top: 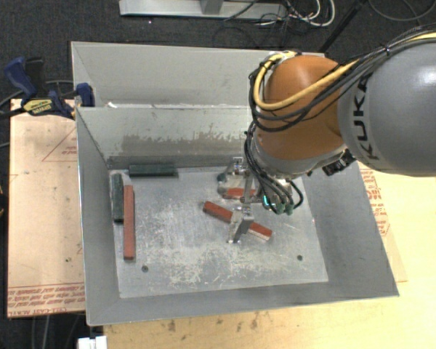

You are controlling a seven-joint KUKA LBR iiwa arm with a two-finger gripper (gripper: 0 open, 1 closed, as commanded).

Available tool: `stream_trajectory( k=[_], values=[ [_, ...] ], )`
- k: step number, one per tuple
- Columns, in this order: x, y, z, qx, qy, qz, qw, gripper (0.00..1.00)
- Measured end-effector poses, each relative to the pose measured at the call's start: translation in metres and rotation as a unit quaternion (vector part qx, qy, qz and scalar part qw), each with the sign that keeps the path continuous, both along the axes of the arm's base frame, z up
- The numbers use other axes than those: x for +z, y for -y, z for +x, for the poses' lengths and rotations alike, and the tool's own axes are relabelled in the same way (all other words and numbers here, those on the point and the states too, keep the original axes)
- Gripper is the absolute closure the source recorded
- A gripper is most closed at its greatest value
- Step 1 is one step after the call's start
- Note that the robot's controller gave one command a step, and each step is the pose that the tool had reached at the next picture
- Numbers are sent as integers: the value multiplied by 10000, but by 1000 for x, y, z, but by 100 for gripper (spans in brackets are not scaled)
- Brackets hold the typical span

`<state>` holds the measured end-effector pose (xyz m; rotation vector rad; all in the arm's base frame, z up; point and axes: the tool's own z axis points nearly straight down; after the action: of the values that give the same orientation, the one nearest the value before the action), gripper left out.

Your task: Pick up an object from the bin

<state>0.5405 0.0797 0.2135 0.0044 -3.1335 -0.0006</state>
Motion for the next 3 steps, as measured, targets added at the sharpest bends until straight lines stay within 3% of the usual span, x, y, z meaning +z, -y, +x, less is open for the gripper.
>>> stream_trajectory(
  k=[1,2,3],
  values=[
    [5,0,2,-11,43,4,10000,0],
    [-35,14,18,114,92,11,9999,0],
    [-129,18,46,430,274,34,9987,100]
  ],
)
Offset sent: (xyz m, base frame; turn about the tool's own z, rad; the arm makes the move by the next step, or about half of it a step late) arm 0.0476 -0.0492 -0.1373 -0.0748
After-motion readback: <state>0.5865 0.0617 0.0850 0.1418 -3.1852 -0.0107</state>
